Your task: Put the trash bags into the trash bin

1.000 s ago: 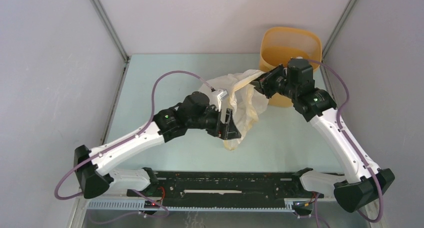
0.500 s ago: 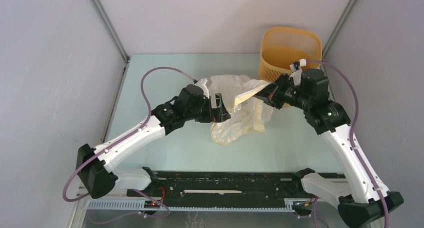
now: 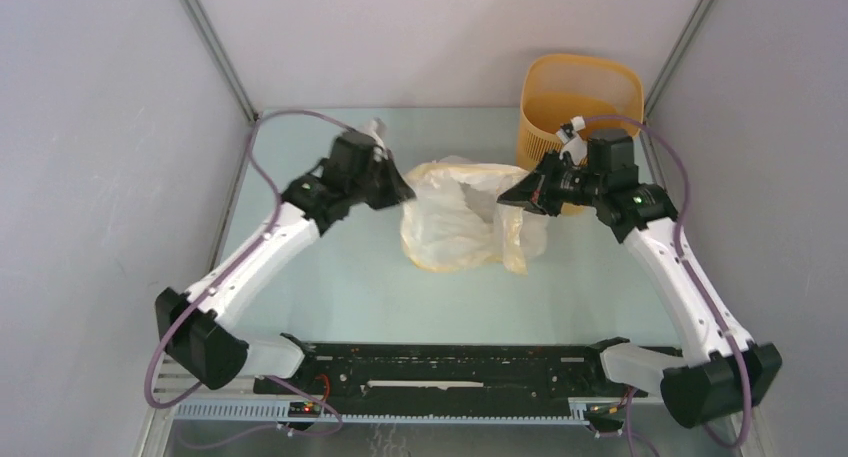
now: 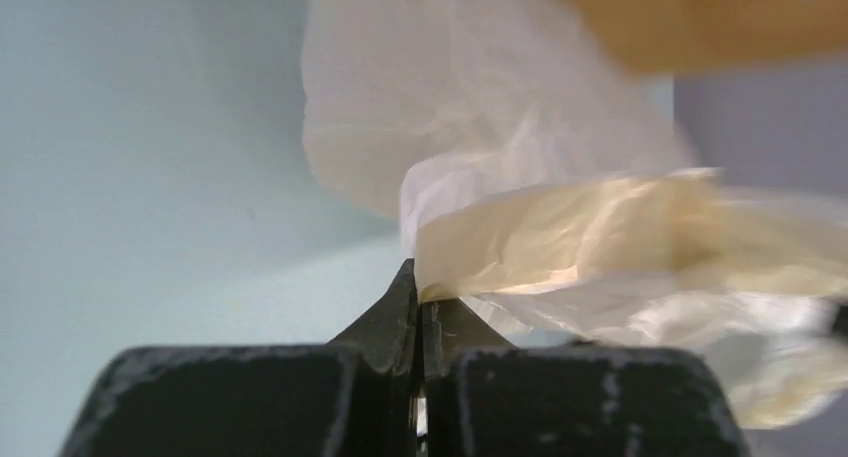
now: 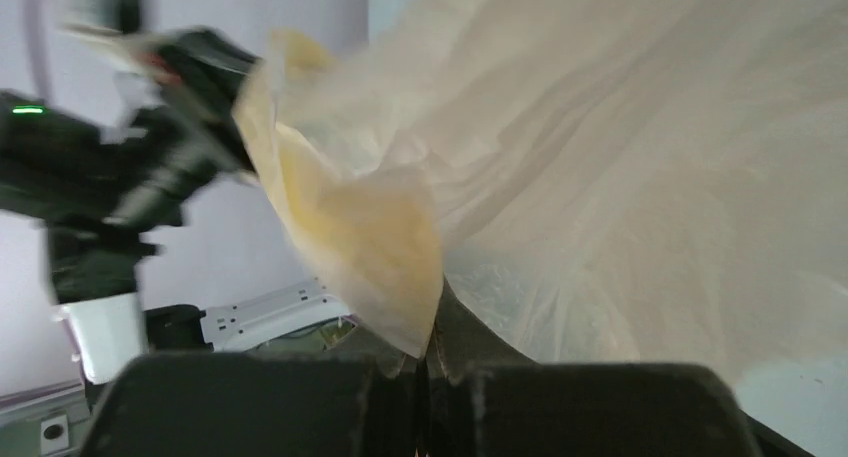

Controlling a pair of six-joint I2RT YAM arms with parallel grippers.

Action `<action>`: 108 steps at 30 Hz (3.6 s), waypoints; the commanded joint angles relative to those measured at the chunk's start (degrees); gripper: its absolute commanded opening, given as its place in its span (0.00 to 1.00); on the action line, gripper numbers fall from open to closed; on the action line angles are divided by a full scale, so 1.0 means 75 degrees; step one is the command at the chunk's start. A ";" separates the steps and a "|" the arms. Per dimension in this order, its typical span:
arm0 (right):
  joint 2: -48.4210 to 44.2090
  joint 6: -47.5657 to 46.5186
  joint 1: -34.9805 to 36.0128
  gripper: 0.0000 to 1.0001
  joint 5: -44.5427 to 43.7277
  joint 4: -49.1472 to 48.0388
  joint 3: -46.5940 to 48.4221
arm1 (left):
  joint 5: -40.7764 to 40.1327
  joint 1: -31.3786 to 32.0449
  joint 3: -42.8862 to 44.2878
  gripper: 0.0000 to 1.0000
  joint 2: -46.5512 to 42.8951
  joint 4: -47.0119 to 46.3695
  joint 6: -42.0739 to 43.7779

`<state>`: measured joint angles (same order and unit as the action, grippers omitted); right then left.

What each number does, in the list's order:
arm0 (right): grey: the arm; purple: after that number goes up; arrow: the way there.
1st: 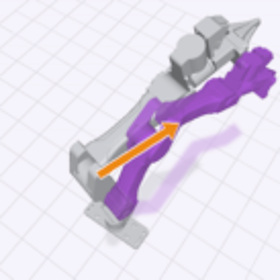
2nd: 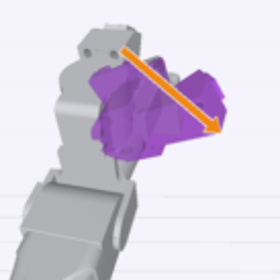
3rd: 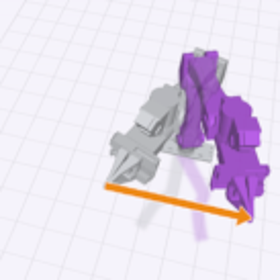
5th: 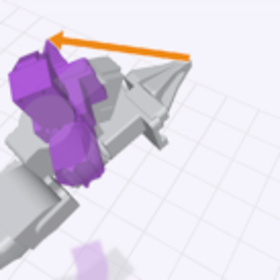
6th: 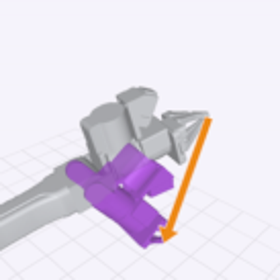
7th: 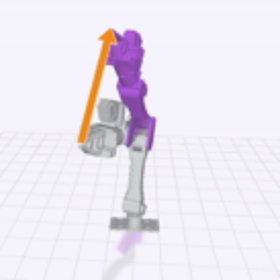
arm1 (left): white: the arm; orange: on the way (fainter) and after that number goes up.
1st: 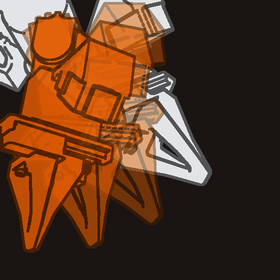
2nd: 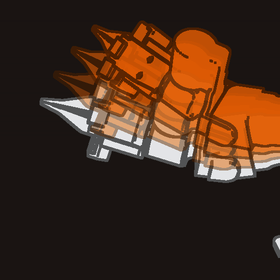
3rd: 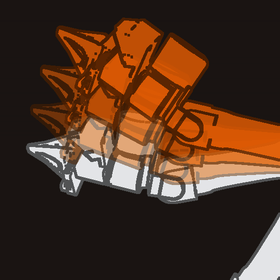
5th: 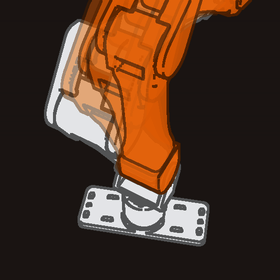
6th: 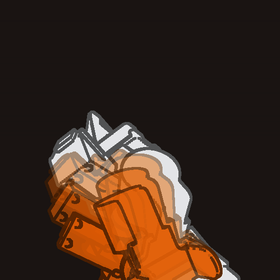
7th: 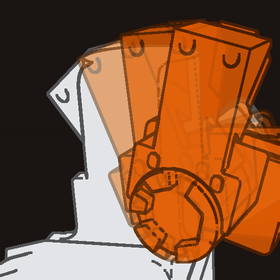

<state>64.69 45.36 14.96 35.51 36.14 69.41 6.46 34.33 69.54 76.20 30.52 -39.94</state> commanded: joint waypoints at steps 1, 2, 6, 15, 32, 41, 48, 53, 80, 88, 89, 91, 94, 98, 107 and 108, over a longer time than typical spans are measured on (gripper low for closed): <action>0.0681 -0.0536 0.0014 0.00 0.0995 -0.0275 0.0175 | -0.1882 -0.0790 0.2187 0.00 -0.0839 0.1283 0.0417; 0.0690 -0.0479 0.0082 0.00 0.0951 -0.0428 0.0359 | -0.2171 -0.0802 0.2650 0.00 -0.0926 0.1281 0.0504; 0.0769 -0.0891 0.0316 0.00 0.0579 -0.0253 0.2005 | -0.2820 -0.0580 0.4372 0.00 -0.1277 0.0926 0.1151; 0.1078 -0.2240 0.0996 0.00 -0.0293 0.0370 0.2452 | -0.4433 0.0544 0.2246 0.00 -0.2517 0.0544 0.1973; 0.0911 -0.1691 0.0043 0.00 0.1128 -0.0112 -0.0179 | -0.2474 0.0298 0.0903 0.06 -0.1267 0.1759 0.0705; 0.0604 0.1649 -0.0879 0.00 0.2122 -0.2602 -0.0163 | -0.0302 0.0043 0.0686 0.92 -0.1806 0.0244 0.1010; 0.0817 0.3988 -0.1113 0.00 0.2180 -0.3395 -0.0172 | -0.0261 0.0039 -0.0899 1.00 -0.4035 0.0045 0.0886; 0.1028 0.4917 -0.1163 0.00 0.2156 -0.3876 0.0084 | -0.1264 0.0040 -0.2451 1.00 -0.5968 0.0307 -0.0171; 0.1138 0.4800 -0.1354 0.00 0.2040 -0.3414 0.0745 | 0.0287 0.0946 -0.7618 0.85 -0.4681 -0.8169 -0.0443; 0.1260 0.4883 -0.1398 0.00 0.1969 -0.3654 0.0742 | 0.0652 0.0947 -0.7273 0.50 -0.4253 -0.7739 -0.0513; 0.1290 0.4955 -0.1387 0.00 0.1969 -0.3744 0.0742 | 0.0680 0.0943 -0.7282 0.52 -0.4228 -0.7717 -0.0537; 0.1321 0.5077 -0.1379 0.00 0.1966 -0.3916 0.0743 | 0.0689 0.0945 -0.7307 0.58 -0.4173 -0.7711 -0.0580; 0.1346 0.5208 -0.1374 0.00 0.1959 -0.4060 0.0743 | 0.0629 0.0947 -0.7235 0.61 -0.3996 -0.7782 -0.0578; 0.1394 0.5314 -0.1363 0.00 0.1935 -0.4149 0.0748 | 0.0773 0.0945 -0.7092 0.58 -0.3589 -0.8070 -0.0726; 0.1229 0.3229 -0.1385 0.00 0.2335 -0.2630 0.0750 | -0.0518 0.0757 -0.5464 0.01 -0.3985 -0.4044 -0.0639; 0.1176 0.2582 -0.1361 0.00 0.2299 -0.2043 0.0744 | -0.0928 0.0729 -0.5216 0.00 -0.4174 -0.3333 -0.0670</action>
<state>74.94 79.53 4.84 50.83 9.93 72.93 8.84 40.62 21.85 49.78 -12.23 -45.17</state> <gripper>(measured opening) 0.007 0.032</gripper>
